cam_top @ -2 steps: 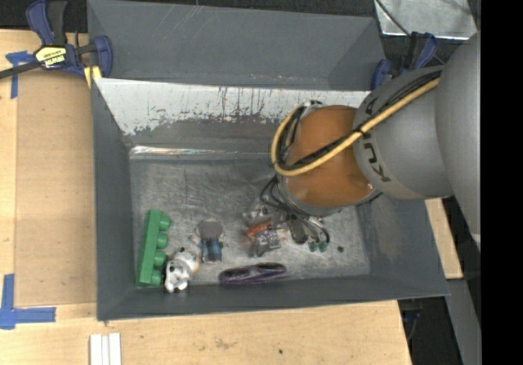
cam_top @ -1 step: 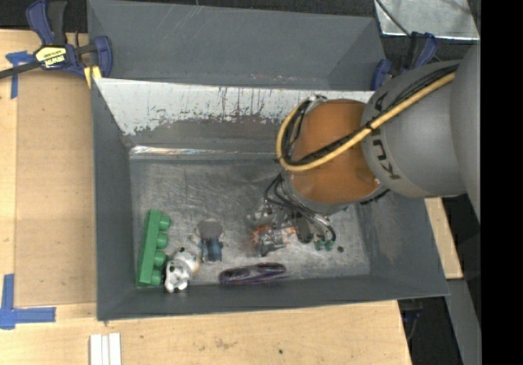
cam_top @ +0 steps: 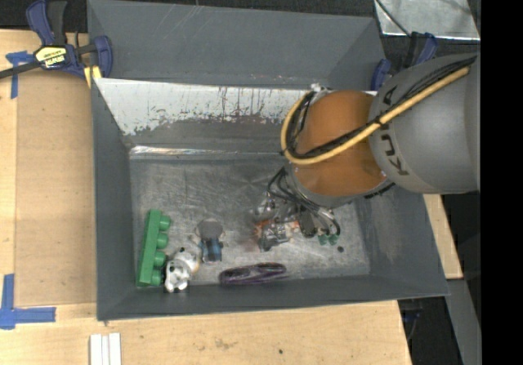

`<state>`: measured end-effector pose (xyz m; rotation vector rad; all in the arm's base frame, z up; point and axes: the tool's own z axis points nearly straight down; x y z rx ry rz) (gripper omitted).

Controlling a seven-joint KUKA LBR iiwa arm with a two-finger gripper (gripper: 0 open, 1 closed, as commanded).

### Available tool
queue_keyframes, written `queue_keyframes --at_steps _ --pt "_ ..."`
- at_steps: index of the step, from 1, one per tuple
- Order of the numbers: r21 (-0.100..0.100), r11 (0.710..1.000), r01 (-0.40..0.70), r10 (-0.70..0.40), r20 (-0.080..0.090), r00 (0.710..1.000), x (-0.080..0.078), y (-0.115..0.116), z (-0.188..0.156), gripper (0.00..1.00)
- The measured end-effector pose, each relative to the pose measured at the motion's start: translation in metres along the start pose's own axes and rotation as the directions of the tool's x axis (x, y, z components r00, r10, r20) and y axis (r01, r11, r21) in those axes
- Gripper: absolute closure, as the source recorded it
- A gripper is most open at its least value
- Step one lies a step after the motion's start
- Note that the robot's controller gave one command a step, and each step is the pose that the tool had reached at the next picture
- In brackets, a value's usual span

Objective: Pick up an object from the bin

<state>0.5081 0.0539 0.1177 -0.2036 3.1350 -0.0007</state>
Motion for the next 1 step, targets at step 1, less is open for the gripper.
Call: queue_keyframes --at_steps 1 --pt "0.0 1.0 0.0 0.0 0.003 1.0 -0.0009 -0.0001 -0.0144 1.0"
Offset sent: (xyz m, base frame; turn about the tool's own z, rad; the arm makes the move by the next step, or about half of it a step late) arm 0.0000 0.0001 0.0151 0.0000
